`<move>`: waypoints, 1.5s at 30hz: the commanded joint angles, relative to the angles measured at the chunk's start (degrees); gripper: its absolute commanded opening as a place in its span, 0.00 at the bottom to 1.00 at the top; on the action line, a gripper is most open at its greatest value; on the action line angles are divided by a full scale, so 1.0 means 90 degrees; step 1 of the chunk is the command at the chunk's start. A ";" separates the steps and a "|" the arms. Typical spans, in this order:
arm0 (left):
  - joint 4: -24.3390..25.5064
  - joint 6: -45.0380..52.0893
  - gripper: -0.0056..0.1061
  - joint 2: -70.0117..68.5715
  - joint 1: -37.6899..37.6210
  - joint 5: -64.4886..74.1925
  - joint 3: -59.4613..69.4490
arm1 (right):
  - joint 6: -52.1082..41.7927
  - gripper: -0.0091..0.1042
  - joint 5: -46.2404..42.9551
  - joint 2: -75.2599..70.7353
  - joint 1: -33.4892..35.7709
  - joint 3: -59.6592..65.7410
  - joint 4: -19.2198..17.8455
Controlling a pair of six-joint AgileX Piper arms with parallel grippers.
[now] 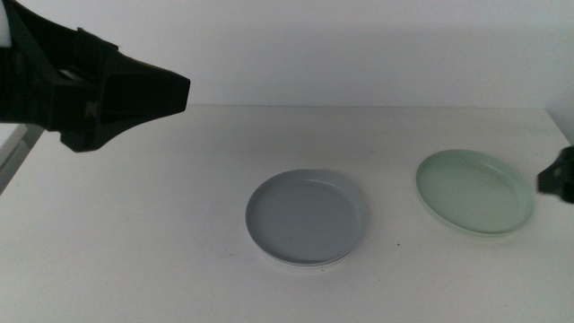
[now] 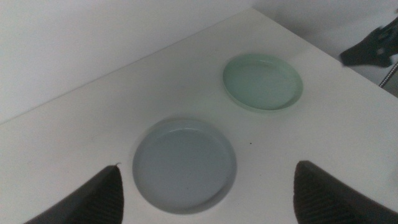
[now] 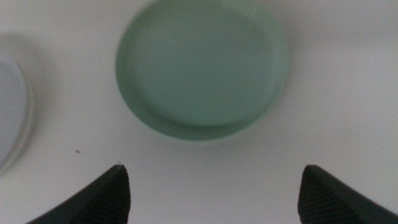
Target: Stack the three bowls on top of each other.
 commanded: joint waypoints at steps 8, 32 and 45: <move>-0.0016 -0.0037 0.89 -0.0007 -0.0002 -0.0075 0.0028 | 0.0678 0.90 0.0294 0.2584 -0.0417 -0.1540 -0.0102; -0.0016 -0.0037 0.89 -0.0007 -0.0002 -0.0075 0.0028 | 0.0499 0.82 0.1404 0.6220 -0.0819 -0.4435 -0.0060; -0.0016 -0.0037 0.89 -0.0007 -0.0002 -0.0075 0.0028 | 0.0754 0.07 0.1598 0.5155 -0.0485 -0.4518 0.0010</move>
